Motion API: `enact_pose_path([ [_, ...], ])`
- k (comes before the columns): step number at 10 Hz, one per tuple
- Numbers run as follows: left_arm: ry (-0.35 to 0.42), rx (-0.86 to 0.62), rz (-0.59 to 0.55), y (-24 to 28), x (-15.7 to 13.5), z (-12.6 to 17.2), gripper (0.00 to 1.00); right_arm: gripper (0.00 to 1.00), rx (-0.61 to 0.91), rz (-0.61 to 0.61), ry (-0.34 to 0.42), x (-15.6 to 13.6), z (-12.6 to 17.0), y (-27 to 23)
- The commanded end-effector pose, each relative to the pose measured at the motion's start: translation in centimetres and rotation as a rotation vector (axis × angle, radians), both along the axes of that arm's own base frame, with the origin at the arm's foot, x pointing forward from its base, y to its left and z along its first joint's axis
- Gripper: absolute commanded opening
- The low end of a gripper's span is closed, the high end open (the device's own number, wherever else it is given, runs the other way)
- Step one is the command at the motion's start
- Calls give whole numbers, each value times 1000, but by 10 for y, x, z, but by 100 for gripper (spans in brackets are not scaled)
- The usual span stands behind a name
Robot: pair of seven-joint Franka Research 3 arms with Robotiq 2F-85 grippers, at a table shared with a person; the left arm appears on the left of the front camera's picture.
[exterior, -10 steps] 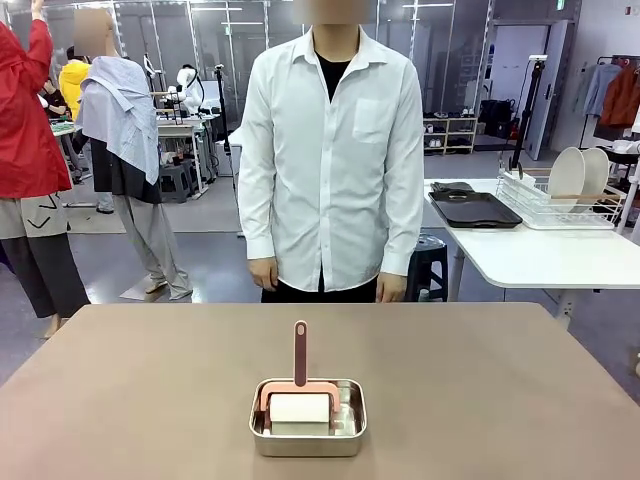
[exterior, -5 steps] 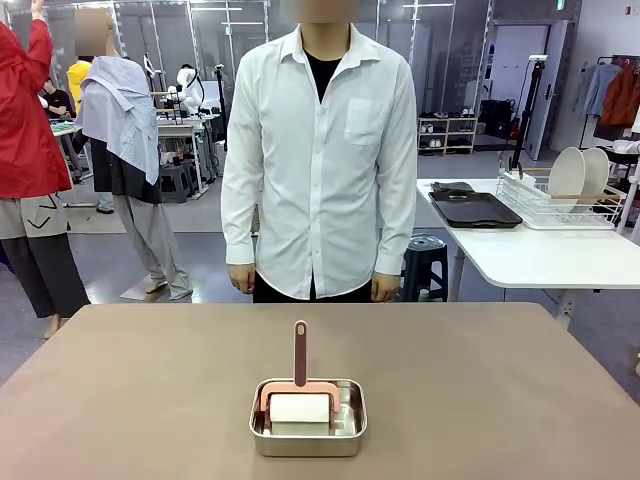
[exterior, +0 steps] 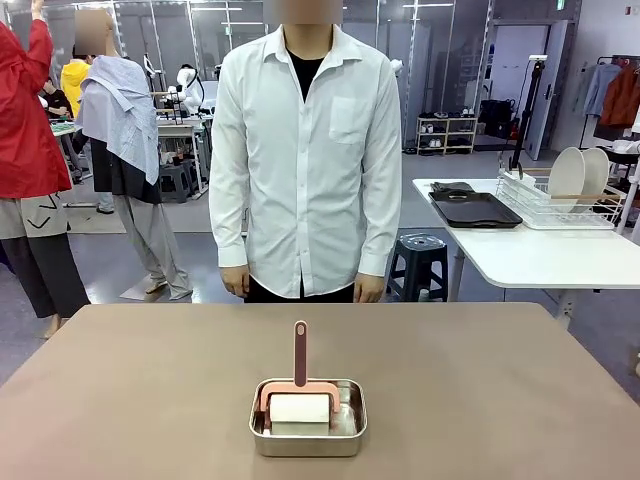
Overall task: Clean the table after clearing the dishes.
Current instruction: Place the Lint Roller back on top of the Airtight Container.
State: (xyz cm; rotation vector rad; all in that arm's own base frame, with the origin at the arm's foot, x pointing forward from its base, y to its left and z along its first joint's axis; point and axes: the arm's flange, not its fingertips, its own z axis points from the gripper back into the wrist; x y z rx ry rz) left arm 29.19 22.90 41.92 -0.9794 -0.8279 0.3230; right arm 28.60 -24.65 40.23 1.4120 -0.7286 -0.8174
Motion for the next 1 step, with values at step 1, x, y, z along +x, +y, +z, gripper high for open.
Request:
enact_pose_path([
  [1, 6, 0, 3, 1, -2, 2, 100, 100, -12, 9, -3, -4, 3, 0],
])
